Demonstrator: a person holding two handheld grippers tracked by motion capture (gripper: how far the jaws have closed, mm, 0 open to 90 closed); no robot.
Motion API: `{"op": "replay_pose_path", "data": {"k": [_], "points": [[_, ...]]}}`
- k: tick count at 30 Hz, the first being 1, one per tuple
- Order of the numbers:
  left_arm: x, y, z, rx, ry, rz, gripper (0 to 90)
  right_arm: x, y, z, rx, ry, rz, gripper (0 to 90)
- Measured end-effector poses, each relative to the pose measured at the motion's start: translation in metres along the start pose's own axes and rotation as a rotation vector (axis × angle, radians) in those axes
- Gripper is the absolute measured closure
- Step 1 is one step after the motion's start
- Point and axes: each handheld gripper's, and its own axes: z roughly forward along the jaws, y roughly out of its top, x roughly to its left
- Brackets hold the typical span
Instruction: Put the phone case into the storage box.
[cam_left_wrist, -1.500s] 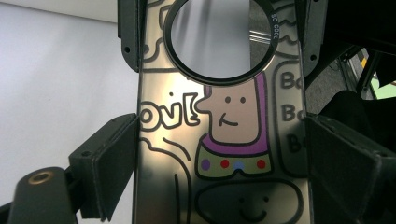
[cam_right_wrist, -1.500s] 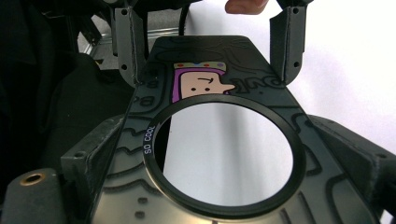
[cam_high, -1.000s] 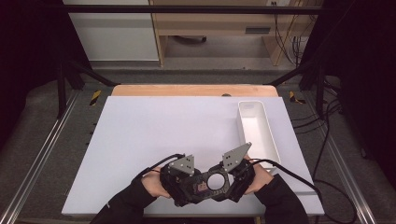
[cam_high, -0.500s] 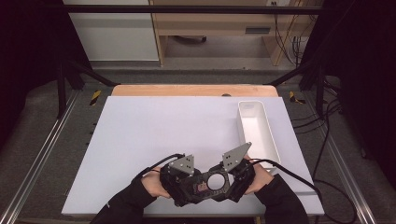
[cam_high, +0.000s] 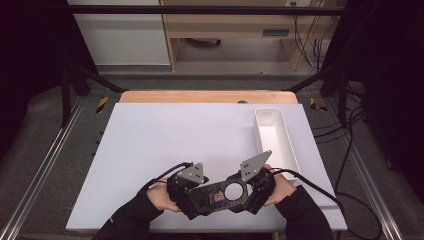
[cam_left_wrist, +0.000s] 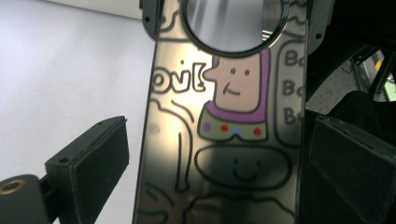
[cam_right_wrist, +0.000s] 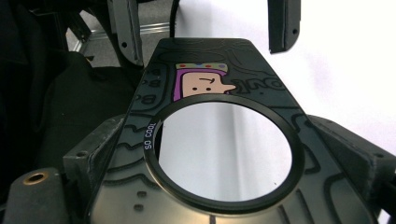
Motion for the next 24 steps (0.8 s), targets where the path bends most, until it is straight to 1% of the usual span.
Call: {"op": "replay_pose_path", "data": {"k": [3,5,10,17,21,24], "points": [[0.002,0.000,-0.002,0.010,0.011,0.002,3.9,0.000,0.005,-0.002,0.035,-0.019,-0.010,12.4],[0.002,-0.001,-0.002,0.016,0.022,0.003,3.9,0.000,0.009,-0.003,0.054,-0.022,-0.018,12.4],[0.001,0.000,-0.003,0.048,0.041,0.034,3.9,0.000,0.018,-0.006,0.070,-0.032,-0.034,12.4],[0.004,0.003,0.000,0.080,0.036,0.061,3.4,-0.002,0.022,-0.005,0.098,-0.031,-0.033,12.4],[0.005,0.004,0.006,0.108,0.045,0.078,3.5,-0.003,0.021,-0.002,0.116,-0.035,-0.026,12.4],[0.007,0.006,0.012,0.124,0.034,0.077,3.6,-0.004,0.021,0.000,0.123,-0.038,-0.024,12.3]]}}
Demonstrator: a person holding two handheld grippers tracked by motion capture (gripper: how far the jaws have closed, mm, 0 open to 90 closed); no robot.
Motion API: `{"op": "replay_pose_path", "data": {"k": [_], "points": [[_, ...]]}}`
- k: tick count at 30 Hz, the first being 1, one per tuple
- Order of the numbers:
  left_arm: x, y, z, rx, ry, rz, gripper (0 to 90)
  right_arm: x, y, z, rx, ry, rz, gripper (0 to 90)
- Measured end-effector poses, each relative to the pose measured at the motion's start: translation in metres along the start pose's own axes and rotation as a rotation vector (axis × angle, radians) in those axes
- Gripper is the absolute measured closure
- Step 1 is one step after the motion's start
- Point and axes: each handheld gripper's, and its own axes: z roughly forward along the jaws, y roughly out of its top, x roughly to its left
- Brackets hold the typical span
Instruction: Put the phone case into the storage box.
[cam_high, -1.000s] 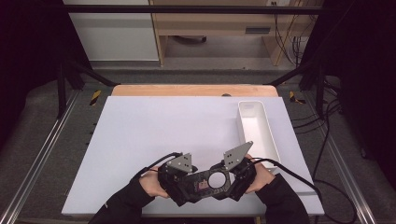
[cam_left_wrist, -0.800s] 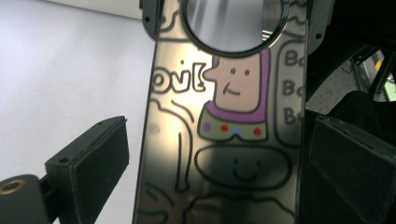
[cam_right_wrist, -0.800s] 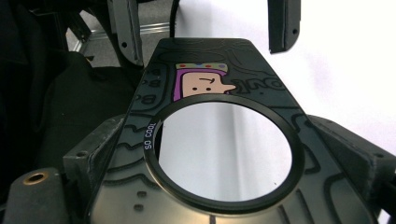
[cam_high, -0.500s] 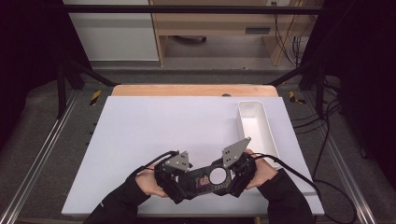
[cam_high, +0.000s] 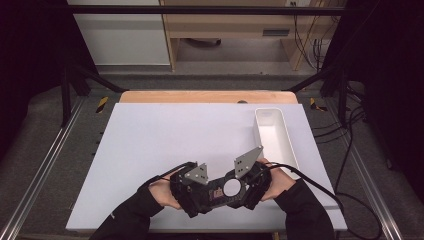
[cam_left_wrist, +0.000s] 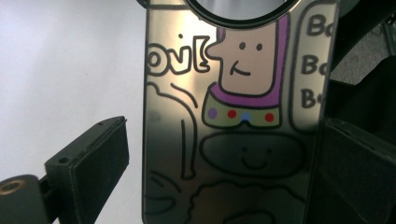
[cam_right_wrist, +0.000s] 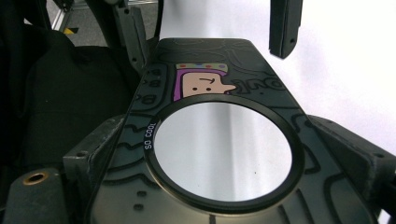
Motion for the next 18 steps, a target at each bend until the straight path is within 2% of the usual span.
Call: {"op": "replay_pose_path", "data": {"k": [8,18], "points": [[0.001,0.003,0.012,0.037,-0.031,0.010,4.0,0.000,0.000,0.005,0.010,0.004,-0.001,12.3],[0.001,0.005,0.019,0.067,-0.040,0.011,8.4,-0.001,0.000,0.005,0.009,0.007,0.009,12.3]]}}
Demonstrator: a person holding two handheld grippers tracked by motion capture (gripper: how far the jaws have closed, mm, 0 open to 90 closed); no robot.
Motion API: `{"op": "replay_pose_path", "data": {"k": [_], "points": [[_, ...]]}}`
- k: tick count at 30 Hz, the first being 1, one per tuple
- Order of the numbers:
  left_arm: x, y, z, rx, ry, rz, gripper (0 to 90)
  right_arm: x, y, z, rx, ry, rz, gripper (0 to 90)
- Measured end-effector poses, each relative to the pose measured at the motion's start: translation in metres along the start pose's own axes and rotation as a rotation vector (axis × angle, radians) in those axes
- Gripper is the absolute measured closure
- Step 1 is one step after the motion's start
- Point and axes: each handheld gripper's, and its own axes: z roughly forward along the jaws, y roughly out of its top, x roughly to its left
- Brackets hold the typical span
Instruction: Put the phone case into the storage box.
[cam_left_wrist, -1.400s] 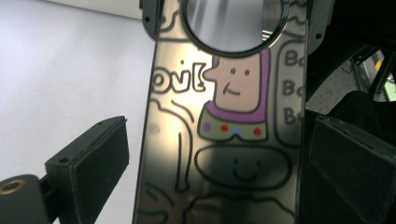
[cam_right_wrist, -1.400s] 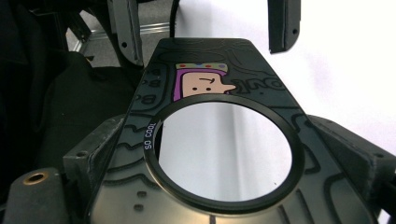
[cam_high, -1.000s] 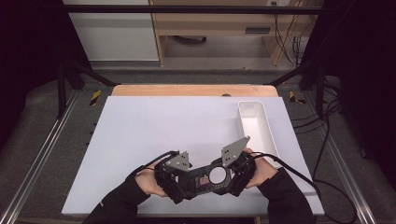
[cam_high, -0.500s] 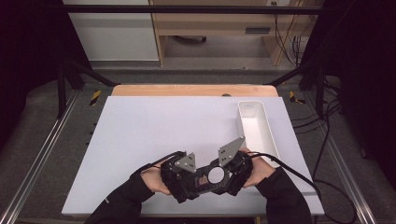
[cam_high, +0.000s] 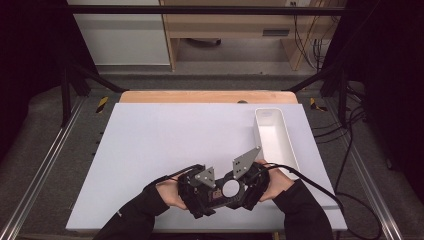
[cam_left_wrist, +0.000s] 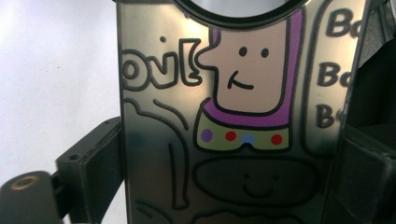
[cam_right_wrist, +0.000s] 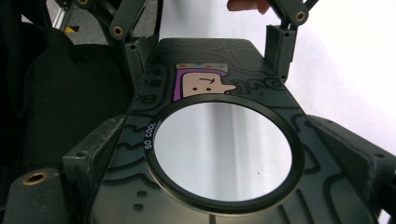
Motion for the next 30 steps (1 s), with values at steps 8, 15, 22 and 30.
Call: {"op": "replay_pose_path", "data": {"k": [8,15,22,30], "points": [[-0.0007,0.0023,0.0037,0.024,0.001,0.007,10.5,0.0003,0.0000,0.0005,0.008,-0.001,0.001,12.3],[-0.0014,0.0026,0.0045,0.032,0.009,0.009,11.4,0.0001,-0.0004,0.0012,0.008,0.001,-0.006,11.9],[-0.0014,0.0022,0.0029,0.021,0.008,0.008,11.8,0.0003,-0.0003,0.0003,-0.010,-0.002,-0.013,11.1],[-0.0017,0.0013,-0.0002,0.005,0.007,0.005,11.9,0.0017,0.0001,-0.0045,-0.047,-0.011,-0.004,2.2]]}}
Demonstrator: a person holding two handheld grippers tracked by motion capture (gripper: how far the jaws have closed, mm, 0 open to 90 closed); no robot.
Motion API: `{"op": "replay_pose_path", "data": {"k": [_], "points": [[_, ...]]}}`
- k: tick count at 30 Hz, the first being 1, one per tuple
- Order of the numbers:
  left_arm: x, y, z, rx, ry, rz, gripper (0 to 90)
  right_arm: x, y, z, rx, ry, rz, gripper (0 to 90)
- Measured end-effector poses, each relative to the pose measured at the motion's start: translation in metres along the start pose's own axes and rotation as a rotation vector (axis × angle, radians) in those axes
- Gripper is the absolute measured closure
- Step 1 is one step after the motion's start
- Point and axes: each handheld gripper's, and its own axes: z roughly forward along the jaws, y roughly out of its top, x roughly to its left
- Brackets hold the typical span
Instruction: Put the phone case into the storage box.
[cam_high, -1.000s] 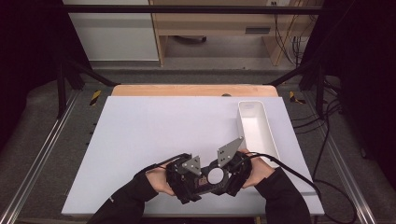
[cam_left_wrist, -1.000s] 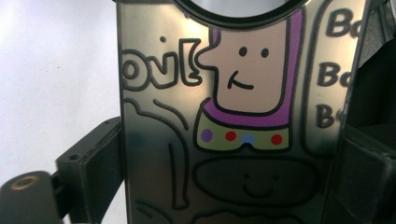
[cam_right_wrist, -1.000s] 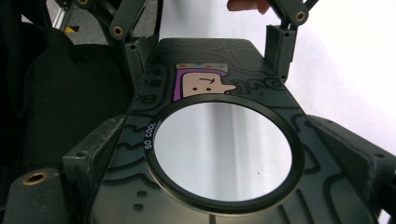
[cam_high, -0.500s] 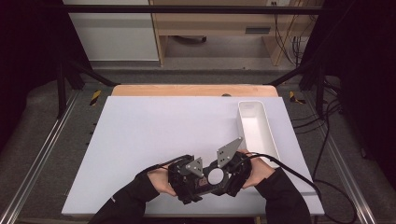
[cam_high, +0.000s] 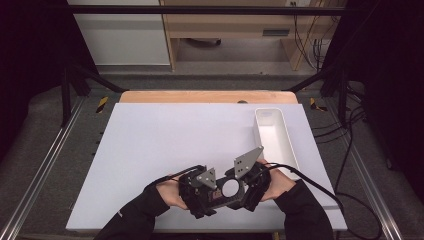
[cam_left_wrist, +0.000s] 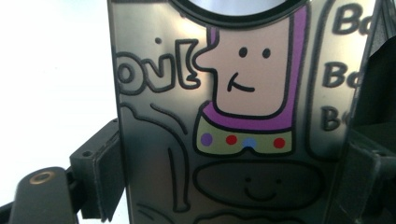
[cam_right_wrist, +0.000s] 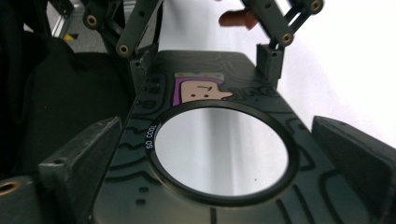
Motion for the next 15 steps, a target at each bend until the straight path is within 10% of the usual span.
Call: {"op": "replay_pose_path", "data": {"k": [15], "points": [[0.003,-0.016,-0.013,-0.051,0.035,-0.033,11.8,-0.003,-0.004,-0.032,-0.201,-0.090,0.061,0.1]]}}
